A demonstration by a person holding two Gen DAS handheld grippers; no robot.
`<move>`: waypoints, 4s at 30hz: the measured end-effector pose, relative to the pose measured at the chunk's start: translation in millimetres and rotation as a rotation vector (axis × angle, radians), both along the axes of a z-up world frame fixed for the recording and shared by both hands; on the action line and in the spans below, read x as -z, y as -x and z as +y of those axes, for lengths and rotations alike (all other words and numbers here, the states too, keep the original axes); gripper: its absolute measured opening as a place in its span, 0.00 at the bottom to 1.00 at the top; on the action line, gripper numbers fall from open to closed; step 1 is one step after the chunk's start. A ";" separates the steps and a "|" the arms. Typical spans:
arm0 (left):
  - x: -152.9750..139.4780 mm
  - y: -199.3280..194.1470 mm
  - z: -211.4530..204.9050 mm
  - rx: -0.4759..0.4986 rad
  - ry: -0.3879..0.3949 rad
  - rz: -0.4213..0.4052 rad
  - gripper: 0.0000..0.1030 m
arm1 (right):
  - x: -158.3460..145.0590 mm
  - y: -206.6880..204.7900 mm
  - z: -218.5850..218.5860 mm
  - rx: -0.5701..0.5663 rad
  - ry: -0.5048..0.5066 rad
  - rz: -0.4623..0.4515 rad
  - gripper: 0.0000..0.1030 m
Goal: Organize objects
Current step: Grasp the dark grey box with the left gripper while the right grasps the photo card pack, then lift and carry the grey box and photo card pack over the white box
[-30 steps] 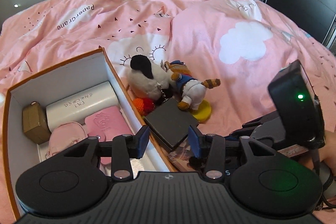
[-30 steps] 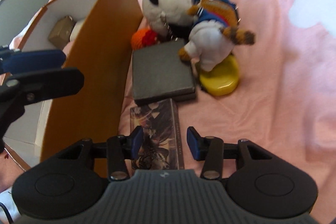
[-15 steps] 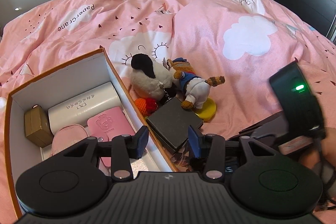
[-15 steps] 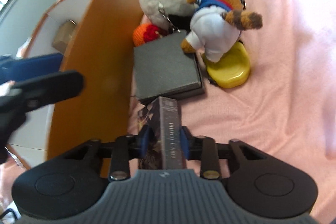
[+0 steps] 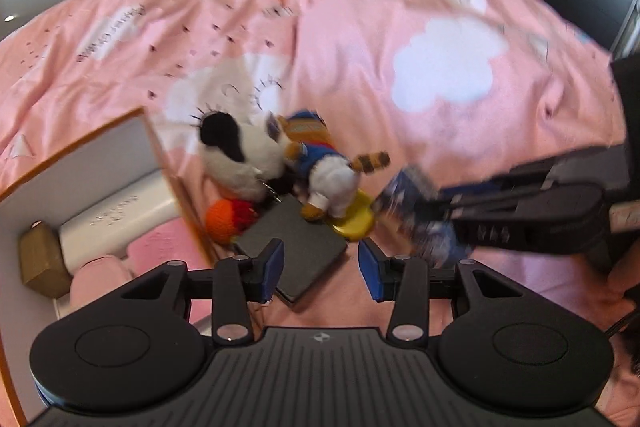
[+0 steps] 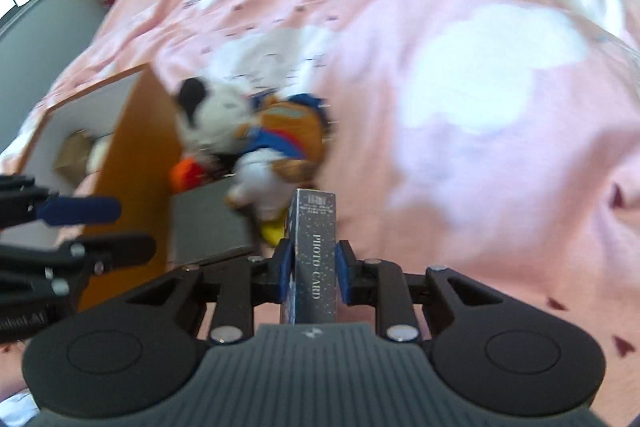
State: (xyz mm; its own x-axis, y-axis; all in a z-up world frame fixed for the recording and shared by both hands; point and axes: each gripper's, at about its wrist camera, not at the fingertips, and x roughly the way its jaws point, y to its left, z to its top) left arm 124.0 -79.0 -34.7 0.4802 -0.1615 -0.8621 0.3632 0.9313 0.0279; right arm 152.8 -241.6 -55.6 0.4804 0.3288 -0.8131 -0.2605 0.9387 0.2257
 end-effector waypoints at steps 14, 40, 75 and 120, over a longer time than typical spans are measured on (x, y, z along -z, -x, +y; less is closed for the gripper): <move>98.8 -5.8 -74.1 0.374 -0.623 0.007 0.60 | 26.6 -9.5 -29.8 0.036 -0.067 0.051 0.24; 109.0 7.3 -70.7 0.284 -0.690 -0.079 0.46 | 28.9 -14.5 -43.4 0.075 -0.150 0.126 0.24; 48.5 -27.2 -15.1 0.006 -0.064 0.204 0.41 | 25.8 -18.6 -19.6 -0.072 -0.068 0.185 0.27; -33.4 73.7 176.2 -0.510 0.116 -0.105 0.38 | -59.3 35.7 153.8 -0.363 -0.099 0.032 0.23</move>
State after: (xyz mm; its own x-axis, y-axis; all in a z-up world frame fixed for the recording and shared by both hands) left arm 50.3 97.2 -1.3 0.6054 0.0235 -0.7956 -0.1361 0.9879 -0.0744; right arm 117.1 -87.8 3.7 0.2933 0.5508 -0.7814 -0.5636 0.7598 0.3240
